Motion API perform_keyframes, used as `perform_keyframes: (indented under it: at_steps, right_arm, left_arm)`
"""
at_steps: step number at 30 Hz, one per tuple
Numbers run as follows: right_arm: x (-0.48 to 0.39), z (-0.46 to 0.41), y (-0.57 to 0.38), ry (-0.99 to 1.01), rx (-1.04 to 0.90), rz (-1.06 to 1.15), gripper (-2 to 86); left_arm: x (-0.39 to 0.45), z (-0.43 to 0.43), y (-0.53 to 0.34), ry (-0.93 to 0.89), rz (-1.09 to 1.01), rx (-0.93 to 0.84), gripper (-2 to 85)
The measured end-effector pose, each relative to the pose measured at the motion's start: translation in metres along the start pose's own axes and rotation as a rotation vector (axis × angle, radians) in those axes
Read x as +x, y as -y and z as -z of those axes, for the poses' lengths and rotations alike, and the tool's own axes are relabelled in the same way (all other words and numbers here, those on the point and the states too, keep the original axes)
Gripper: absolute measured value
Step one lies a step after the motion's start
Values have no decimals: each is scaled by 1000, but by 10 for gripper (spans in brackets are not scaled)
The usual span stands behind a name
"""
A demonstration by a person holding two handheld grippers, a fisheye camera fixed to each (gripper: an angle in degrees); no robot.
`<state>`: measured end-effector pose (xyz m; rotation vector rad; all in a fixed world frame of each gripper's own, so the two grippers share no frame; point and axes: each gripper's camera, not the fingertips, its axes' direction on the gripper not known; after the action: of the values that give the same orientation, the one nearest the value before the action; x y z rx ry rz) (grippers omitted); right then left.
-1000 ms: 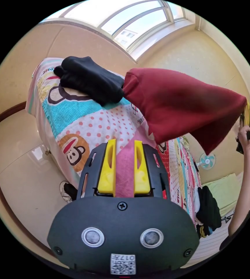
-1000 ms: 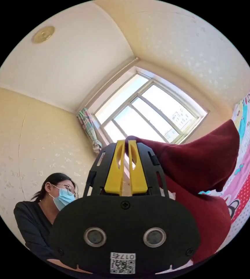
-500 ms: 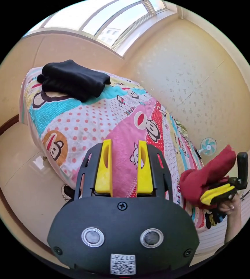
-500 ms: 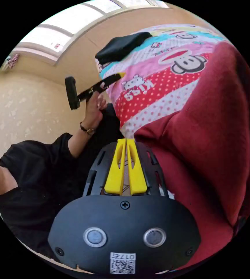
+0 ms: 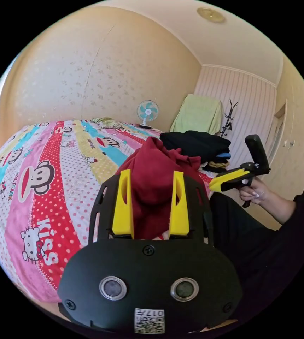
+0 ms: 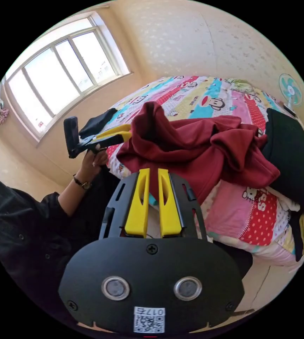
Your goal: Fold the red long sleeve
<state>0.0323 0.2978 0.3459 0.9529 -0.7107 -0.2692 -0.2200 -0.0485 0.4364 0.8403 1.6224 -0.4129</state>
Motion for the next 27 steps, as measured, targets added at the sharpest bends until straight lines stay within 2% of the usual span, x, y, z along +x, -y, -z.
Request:
perform_keyframes:
  at_steps: [2, 3, 5, 6, 7, 9, 11, 12, 13, 14, 16, 18, 20, 23, 25, 27]
  right_arm:
    - [15, 0, 6, -60, 32, -40, 64]
    - [25, -9, 9, -121, 22, -66, 64]
    - [40, -33, 14, -194, -58, -111, 54]
    - [47, -52, 14, -210, -135, -127, 39]
    - [48, -59, 12, -208, -170, -130, 33]
    - [27, -68, 0, -21, -197, -38, 16]
    - [-5, -70, -12, 209, -194, 65, 11]
    - [-24, -75, -21, 374, -212, 118, 10]
    - [-32, -78, -25, 442, -221, 138, 10]
    - [-45, -80, -31, 502, -233, 169, 11]
    - [-48, -74, -33, 413, -219, 180, 15]
    - [-32, -53, -18, 232, -167, 150, 28]
    - [-15, -32, 3, 159, -92, 135, 51]
    - [12, -11, 50, 46, -19, 108, 90]
    - [27, -7, 78, 8, 21, 90, 102]
    - [45, -31, 100, -27, 14, 78, 91]
  left_arm:
    - [0, -30, 10, -45, 71, -92, 121]
    - [-7, -50, 14, -84, 156, -172, 53]
    - [-19, -67, 14, -133, 233, -259, 10]
    - [-29, -50, 10, -192, 260, -171, 3]
    - [-45, -17, 2, -259, 322, 1, -3]
    - [-83, 39, -21, -289, 502, 227, -7]
    - [-105, 79, -38, -186, 579, 278, -9]
    - [-107, 98, -44, -27, 580, 256, -9]
    - [-105, 117, -52, 128, 588, 265, -9]
    - [-105, 125, -57, 179, 606, 279, -9]
    - [-113, 164, -99, 271, 801, 431, -8]
    - [-121, 179, -123, 234, 881, 461, -4]
    - [-121, 179, -124, 227, 873, 395, 4]
    - [-109, 138, -78, 214, 717, 161, 97]
    - [-95, 80, -26, 176, 581, -40, 156]
    - [-81, 35, 11, 169, 460, -161, 161]
